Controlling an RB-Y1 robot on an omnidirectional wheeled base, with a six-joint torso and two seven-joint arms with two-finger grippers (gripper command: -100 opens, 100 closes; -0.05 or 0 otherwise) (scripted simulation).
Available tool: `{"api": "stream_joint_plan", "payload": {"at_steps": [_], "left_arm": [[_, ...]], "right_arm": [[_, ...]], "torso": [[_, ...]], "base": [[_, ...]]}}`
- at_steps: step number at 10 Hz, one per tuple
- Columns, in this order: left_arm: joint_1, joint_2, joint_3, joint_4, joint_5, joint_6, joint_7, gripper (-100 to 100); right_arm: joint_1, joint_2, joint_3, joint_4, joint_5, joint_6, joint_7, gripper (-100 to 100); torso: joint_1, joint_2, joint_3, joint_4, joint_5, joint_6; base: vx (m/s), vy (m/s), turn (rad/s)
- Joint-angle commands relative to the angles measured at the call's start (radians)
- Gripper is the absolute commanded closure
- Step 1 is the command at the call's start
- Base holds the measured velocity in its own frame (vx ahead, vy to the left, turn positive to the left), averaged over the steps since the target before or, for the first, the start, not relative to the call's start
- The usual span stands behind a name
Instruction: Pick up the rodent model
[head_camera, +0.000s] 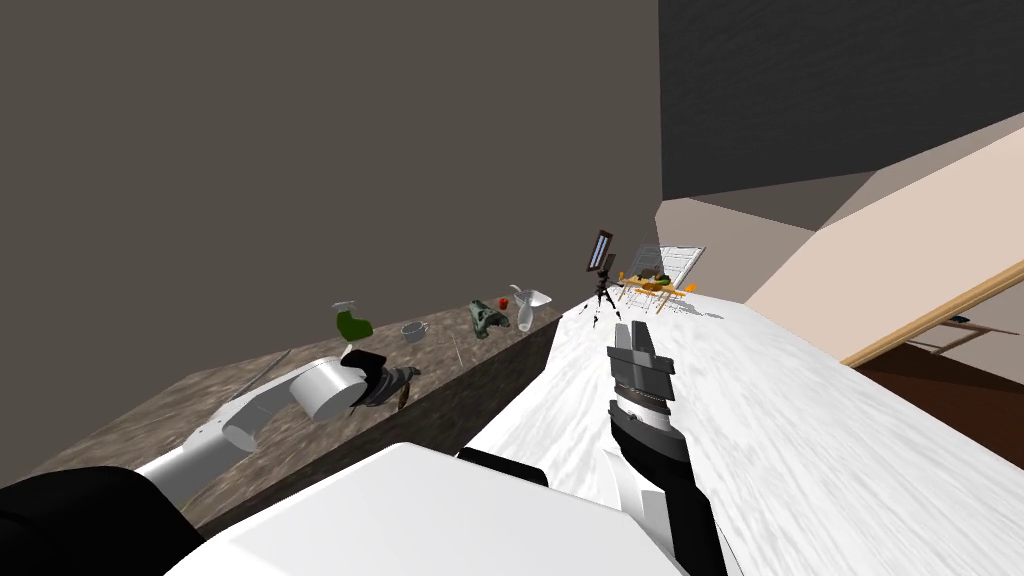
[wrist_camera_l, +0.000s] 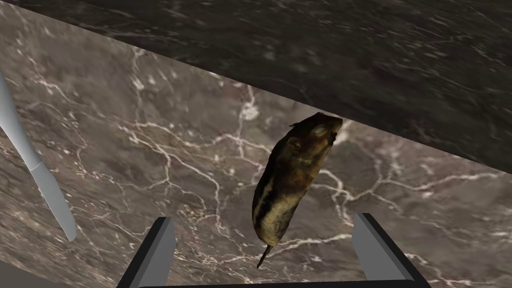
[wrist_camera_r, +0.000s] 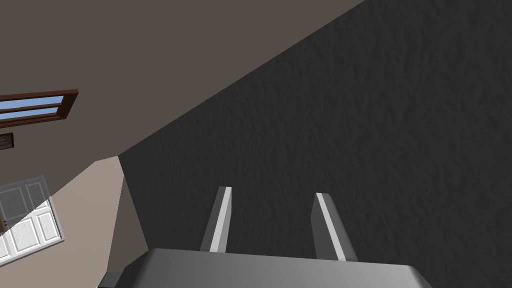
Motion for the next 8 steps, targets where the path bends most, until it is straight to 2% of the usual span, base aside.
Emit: {"api": "stream_joint_plan", "payload": {"at_steps": [1, 3, 6, 7, 8], "left_arm": [[-0.002, 0.019, -0.002, 0.001, 0.014, 0.049, -0.001, -100], [-0.003, 0.034, -0.003, 0.005, 0.027, 0.083, -0.003, -100], [-0.006, 0.068, -0.005, 0.013, 0.056, 0.161, -0.009, -100], [-0.007, 0.075, -0.005, 0.014, 0.062, 0.177, -0.01, -100], [-0.008, 0.07, -0.006, 0.009, 0.056, 0.168, -0.005, -100]], "right_arm": [[0.0, 0.0, 0.0, 0.0, 0.0, 0.0, 0.0, 0], [0.0, 0.0, 0.0, 0.0, 0.0, 0.0, 0.0, 0], [0.0, 0.0, 0.0, 0.0, 0.0, 0.0, 0.0, 0], [0.0, 0.0, 0.0, 0.0, 0.0, 0.0, 0.0, 0], [0.0, 0.0, 0.0, 0.0, 0.0, 0.0, 0.0, 0]], "torso": [[0.0, 0.0, 0.0, 0.0, 0.0, 0.0], [0.0, -0.001, 0.0, 0.0, 0.0, 0.0], [0.0, 0.0, 0.0, 0.0, 0.0, 0.0], [0.0, 0.0, 0.0, 0.0, 0.0, 0.0], [0.0, 0.0, 0.0, 0.0, 0.0, 0.0]], "base": [[0.035, 0.005, -0.072], [0.042, 0.002, -0.067], [0.039, 0.003, -0.07], [0.033, 0.002, -0.047], [0.013, 0.002, -0.006]]}}
